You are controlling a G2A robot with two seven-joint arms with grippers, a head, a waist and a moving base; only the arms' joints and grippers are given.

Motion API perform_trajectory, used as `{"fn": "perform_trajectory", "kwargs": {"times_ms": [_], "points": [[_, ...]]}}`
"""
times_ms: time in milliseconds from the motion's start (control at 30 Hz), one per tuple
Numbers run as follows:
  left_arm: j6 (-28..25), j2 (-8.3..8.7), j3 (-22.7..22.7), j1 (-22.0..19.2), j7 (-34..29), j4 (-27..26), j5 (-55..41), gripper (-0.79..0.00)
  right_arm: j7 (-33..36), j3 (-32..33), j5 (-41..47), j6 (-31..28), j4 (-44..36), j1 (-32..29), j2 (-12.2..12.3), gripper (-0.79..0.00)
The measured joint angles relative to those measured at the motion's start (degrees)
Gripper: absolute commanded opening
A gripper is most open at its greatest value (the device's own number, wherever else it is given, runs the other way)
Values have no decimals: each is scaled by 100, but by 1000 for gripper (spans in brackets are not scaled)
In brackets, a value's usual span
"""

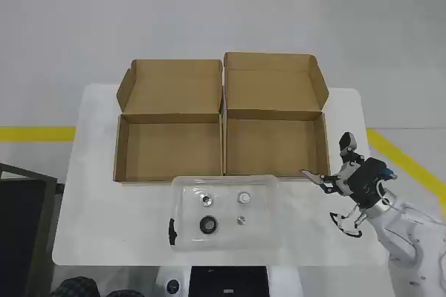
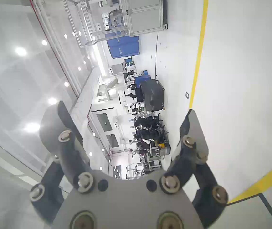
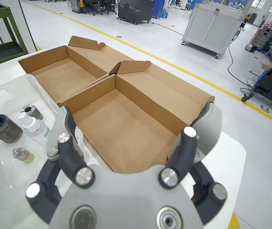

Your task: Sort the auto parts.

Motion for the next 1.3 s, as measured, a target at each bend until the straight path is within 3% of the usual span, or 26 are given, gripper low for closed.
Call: {"fn": "perform_trajectory", "kwargs": {"times_ms": [667,1067,1300], "points": [[0,0,0,0,0,0,0,0,21,-18,0,-20,-3,0,2,0],[0,0,0,0,0,0,0,0,1441,-680,95,-1032,-248,573,109,0],[0,0,0,0,0,0,0,0,2494,-1618,12,-1244,-357,1037,123,0]]}}
